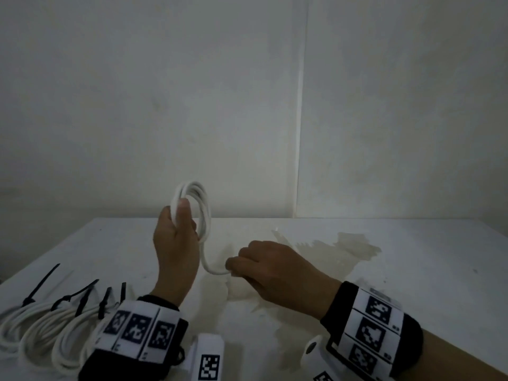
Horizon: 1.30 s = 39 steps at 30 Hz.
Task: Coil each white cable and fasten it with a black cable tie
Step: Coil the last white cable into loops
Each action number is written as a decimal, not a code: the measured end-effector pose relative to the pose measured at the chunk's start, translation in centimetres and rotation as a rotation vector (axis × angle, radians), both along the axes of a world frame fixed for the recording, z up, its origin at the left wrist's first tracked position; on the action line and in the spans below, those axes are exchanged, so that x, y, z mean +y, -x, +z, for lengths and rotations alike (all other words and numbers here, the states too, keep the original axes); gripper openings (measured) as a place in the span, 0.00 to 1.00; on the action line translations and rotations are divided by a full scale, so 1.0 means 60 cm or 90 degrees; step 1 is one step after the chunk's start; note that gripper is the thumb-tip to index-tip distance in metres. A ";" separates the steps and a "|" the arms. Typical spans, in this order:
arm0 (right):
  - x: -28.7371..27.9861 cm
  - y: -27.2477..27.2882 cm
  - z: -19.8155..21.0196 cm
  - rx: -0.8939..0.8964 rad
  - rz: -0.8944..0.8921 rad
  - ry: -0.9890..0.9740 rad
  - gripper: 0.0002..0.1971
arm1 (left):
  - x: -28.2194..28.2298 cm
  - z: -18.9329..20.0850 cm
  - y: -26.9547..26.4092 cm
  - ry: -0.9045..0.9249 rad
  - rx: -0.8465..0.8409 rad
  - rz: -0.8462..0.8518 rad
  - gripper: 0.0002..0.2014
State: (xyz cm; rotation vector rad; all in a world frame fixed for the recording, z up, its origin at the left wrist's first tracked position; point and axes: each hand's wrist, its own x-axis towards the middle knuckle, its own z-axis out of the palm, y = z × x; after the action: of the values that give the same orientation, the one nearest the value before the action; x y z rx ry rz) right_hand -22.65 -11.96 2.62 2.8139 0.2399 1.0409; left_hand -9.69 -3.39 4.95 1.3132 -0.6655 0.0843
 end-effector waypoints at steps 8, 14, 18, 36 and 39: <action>-0.001 0.009 0.045 -0.038 0.038 -0.250 0.03 | 0.013 -0.027 0.044 -0.127 -0.086 -0.258 0.22; -0.009 0.020 0.057 -0.058 0.050 -0.389 0.06 | 0.012 -0.023 0.070 -0.204 0.006 -0.342 0.30; -0.012 0.021 0.048 -0.134 0.040 -0.377 0.05 | 0.009 -0.019 0.084 -0.200 0.065 -0.364 0.33; -0.038 0.059 0.057 0.026 -0.040 -0.660 0.13 | 0.018 0.001 0.100 -0.162 0.194 -0.390 0.25; -0.021 0.058 0.053 0.020 -0.012 -0.724 0.16 | 0.010 0.008 0.097 -0.082 0.241 -0.372 0.26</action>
State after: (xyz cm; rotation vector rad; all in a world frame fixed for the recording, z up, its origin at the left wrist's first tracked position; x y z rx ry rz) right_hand -26.11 -13.24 5.77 3.7550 -0.5720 1.4470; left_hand -15.48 -2.81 5.44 1.1666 -0.7093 -0.6755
